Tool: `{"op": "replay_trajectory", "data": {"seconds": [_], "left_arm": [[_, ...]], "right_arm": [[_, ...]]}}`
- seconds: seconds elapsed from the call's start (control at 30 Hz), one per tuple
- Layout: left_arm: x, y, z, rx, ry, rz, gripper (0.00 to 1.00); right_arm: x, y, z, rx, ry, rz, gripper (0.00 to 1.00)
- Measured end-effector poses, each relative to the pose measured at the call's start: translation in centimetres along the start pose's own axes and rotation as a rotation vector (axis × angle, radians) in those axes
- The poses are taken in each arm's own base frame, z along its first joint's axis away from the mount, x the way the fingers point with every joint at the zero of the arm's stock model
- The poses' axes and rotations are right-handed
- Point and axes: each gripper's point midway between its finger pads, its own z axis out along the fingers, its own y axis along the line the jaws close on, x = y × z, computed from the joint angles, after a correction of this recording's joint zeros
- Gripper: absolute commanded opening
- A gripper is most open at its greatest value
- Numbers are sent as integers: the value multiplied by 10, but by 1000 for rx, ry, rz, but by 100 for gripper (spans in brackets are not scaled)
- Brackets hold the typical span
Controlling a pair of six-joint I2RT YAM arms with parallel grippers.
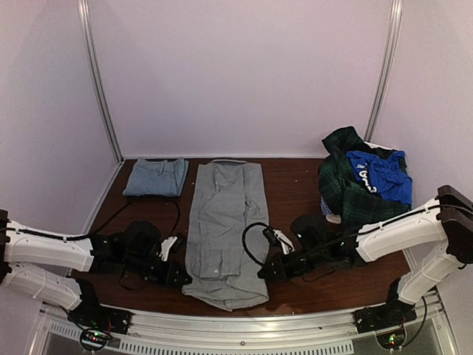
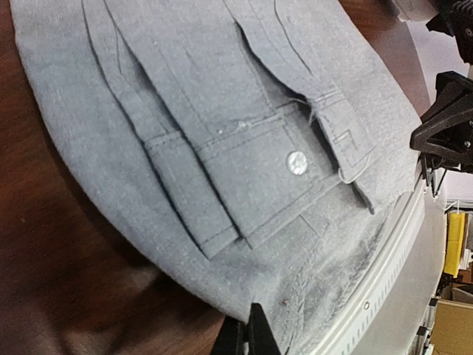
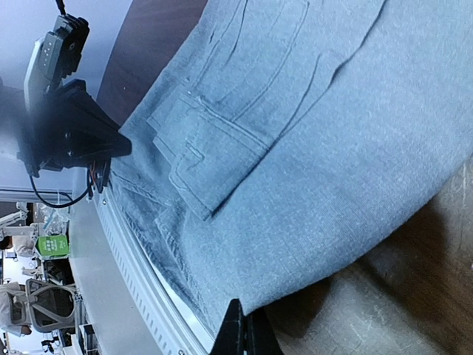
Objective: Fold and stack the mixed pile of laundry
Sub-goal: Pick up the rectangle-folded shirt from the center of the board, then fold the rectangle-folded shirt at the center of the board.
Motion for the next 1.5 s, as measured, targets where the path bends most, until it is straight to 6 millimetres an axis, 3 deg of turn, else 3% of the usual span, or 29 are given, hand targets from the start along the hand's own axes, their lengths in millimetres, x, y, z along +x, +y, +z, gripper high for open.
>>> {"op": "replay_trajectory", "data": {"seconds": [0.2,0.4,0.5,0.7,0.9,1.13,1.33,1.5], "left_arm": [[-31,-21,-6,-9,-50,27,0],[-53,-27,-9,-32,-92,52,0],[-73,-25,-14,-44,-130,51,0],[-125,-17,-14,-85,-191,64,0],[-179,3,-7,-137,-231,77,0],[-239,26,14,-167,-266,83,0],[-261,65,42,-203,-253,44,0],[-265,98,62,-230,-235,2,0]], "right_arm": [[-22,1,-8,35,-51,-40,0],[-40,-10,-15,80,-81,-59,0],[-62,-16,-24,100,-122,-66,0],[-129,-17,-42,111,-221,-113,0],[-188,-35,-44,124,-262,-143,0],[-245,-80,-30,145,-273,-135,0],[-271,-123,-7,157,-260,-112,0],[-281,-148,11,163,-251,-107,0]]}}
